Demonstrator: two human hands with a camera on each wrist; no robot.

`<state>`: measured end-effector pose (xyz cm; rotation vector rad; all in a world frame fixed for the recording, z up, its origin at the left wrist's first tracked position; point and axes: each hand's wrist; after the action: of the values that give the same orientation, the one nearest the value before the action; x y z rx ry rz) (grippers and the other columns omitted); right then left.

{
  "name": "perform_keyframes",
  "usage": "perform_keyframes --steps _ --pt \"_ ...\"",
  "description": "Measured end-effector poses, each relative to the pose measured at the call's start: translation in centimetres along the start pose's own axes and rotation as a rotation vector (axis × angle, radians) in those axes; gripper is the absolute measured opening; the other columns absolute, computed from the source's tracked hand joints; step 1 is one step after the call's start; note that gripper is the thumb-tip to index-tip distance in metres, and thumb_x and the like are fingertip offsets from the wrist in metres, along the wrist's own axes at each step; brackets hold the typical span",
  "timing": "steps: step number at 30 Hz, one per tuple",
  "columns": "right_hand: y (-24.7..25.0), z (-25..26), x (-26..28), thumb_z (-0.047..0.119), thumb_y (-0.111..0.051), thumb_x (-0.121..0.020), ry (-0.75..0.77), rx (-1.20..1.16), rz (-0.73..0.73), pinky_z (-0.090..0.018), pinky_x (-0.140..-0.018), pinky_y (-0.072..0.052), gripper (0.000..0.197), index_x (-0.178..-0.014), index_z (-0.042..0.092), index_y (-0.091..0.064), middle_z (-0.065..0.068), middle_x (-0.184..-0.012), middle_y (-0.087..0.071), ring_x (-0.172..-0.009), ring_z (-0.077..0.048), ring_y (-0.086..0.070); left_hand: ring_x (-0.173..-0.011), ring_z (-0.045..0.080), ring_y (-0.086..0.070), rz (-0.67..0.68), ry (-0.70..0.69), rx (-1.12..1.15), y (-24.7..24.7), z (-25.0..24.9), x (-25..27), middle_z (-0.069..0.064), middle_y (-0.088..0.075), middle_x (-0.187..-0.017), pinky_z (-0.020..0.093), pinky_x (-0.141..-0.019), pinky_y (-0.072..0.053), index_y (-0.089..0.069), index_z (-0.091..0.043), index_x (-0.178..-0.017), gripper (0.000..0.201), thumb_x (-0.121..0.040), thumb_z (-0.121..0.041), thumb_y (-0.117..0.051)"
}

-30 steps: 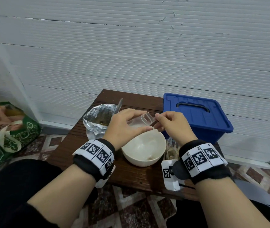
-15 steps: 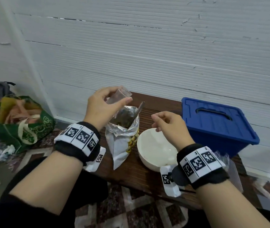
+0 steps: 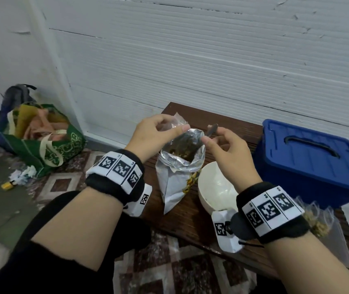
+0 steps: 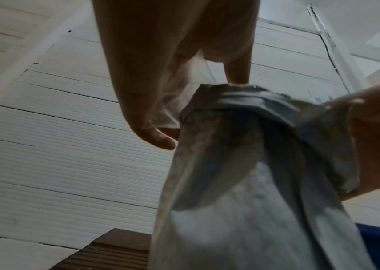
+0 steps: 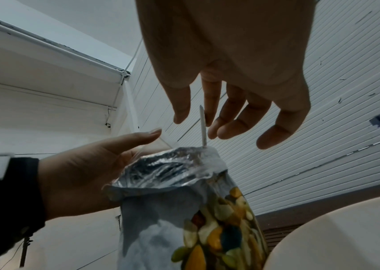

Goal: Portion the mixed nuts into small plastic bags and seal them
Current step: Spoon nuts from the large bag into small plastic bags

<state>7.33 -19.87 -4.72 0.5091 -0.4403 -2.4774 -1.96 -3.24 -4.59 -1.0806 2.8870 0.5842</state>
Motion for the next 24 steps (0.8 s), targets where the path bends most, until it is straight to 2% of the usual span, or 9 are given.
perform_keyframes --steps 2,4,6,9,12,15,18,21,24 --pt "-0.1 -0.2 -0.1 0.030 -0.063 -0.090 0.016 -0.003 -0.005 -0.011 -0.065 -0.039 0.019 -0.105 0.020 -0.066 0.002 -0.081 -0.060 -0.070 0.001 -0.049 -0.102 0.002 -0.060 0.014 -0.001 0.001 -0.1 0.0 0.1 -0.010 -0.069 -0.103 0.017 -0.085 -0.046 -0.071 -0.022 -0.098 0.036 -0.073 -0.047 -0.077" --pt "-0.2 -0.4 -0.1 0.032 -0.060 -0.091 0.036 0.039 -0.009 -0.015 -0.070 -0.041 0.019 -0.097 0.015 -0.069 -0.001 -0.088 -0.066 -0.077 -0.004 -0.055 -0.101 0.000 -0.058 0.022 0.004 -0.008 0.0 0.0 0.3 -0.013 -0.067 -0.101 0.016 -0.084 -0.044 -0.070 -0.023 -0.096 0.034 -0.073 -0.048 -0.077" --pt "-0.4 -0.5 -0.1 0.029 -0.056 -0.094 0.094 0.134 -0.011 -0.023 -0.075 -0.043 0.021 -0.092 0.013 -0.069 -0.001 -0.089 -0.068 -0.085 -0.012 -0.059 -0.101 0.000 -0.059 0.026 0.007 0.000 0.1 0.0 0.4 -0.014 -0.068 -0.099 0.018 -0.086 -0.046 -0.070 -0.024 -0.095 0.034 -0.072 -0.049 -0.077" --pt "-0.5 -0.1 0.1 0.022 -0.052 -0.097 0.261 0.280 -0.075 -0.033 -0.078 -0.044 0.018 -0.091 0.015 -0.068 0.007 -0.085 -0.062 -0.084 -0.010 -0.056 -0.101 0.004 -0.063 0.049 0.000 0.016 0.4 0.0 0.5 -0.011 -0.071 -0.098 0.028 -0.092 -0.051 -0.072 -0.024 -0.093 0.036 -0.071 -0.051 -0.077" --pt "-0.1 0.5 0.4 0.025 -0.048 -0.095 0.380 0.363 -0.121 -0.046 -0.077 -0.045 0.019 -0.093 0.018 -0.066 0.008 -0.085 -0.058 -0.085 -0.015 -0.056 -0.100 0.007 -0.065 0.076 -0.007 0.044 0.3 -0.1 0.6 -0.008 -0.073 -0.096 0.033 -0.094 -0.052 -0.072 -0.023 -0.091 0.036 -0.070 -0.053 -0.077" --pt "-0.1 0.5 0.5 0.029 -0.045 -0.094 0.366 0.441 -0.054 -0.045 -0.079 -0.041 0.022 -0.091 0.020 -0.065 0.007 -0.084 -0.060 -0.085 -0.021 -0.056 -0.097 0.006 -0.066 0.090 -0.014 0.073 0.1 -0.3 0.7 -0.008 -0.073 -0.094 0.028 -0.089 -0.051 -0.073 -0.023 -0.090 0.040 -0.066 -0.055 -0.076" --pt "-0.4 0.1 0.4 0.030 -0.044 -0.093 0.301 0.366 -0.030 -0.052 -0.079 -0.045 0.026 -0.087 0.017 -0.065 0.005 -0.081 -0.062 -0.083 -0.020 -0.058 -0.096 0.007 -0.066 0.103 -0.017 0.084 0.1 -0.4 0.7 -0.008 -0.073 -0.093 0.027 -0.087 -0.051 -0.073 -0.024 -0.091 0.041 -0.065 -0.055 -0.075" --pt "-0.5 0.0 0.3 0.027 -0.049 -0.096 0.228 0.276 -0.033 -0.049 -0.078 -0.048 0.024 -0.083 0.017 -0.067 0.006 -0.078 -0.066 -0.079 -0.014 -0.060 -0.091 0.006 -0.066 0.108 -0.003 0.092 0.2 -0.4 0.7 -0.012 -0.072 -0.087 0.024 -0.080 -0.049 -0.073 -0.025 -0.089 0.037 -0.067 -0.054 -0.076" --pt "-0.4 0.1 0.3 0.019 -0.052 -0.096 0.134 0.197 -0.022 -0.034 -0.075 -0.049 0.023 -0.081 0.016 -0.069 0.002 -0.076 -0.068 -0.074 -0.012 -0.061 -0.090 0.006 -0.065 0.109 0.001 0.087 0.2 -0.2 0.6 -0.014 -0.071 -0.085 0.026 -0.082 -0.048 -0.073 -0.027 -0.088 0.034 -0.069 -0.054 -0.078"
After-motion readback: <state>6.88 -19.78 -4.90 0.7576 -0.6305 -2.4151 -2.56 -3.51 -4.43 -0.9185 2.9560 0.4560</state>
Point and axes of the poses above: each hand's wrist, its own x-axis away from the middle knuckle, its own y-axis out of the back of the hand, z = x × y
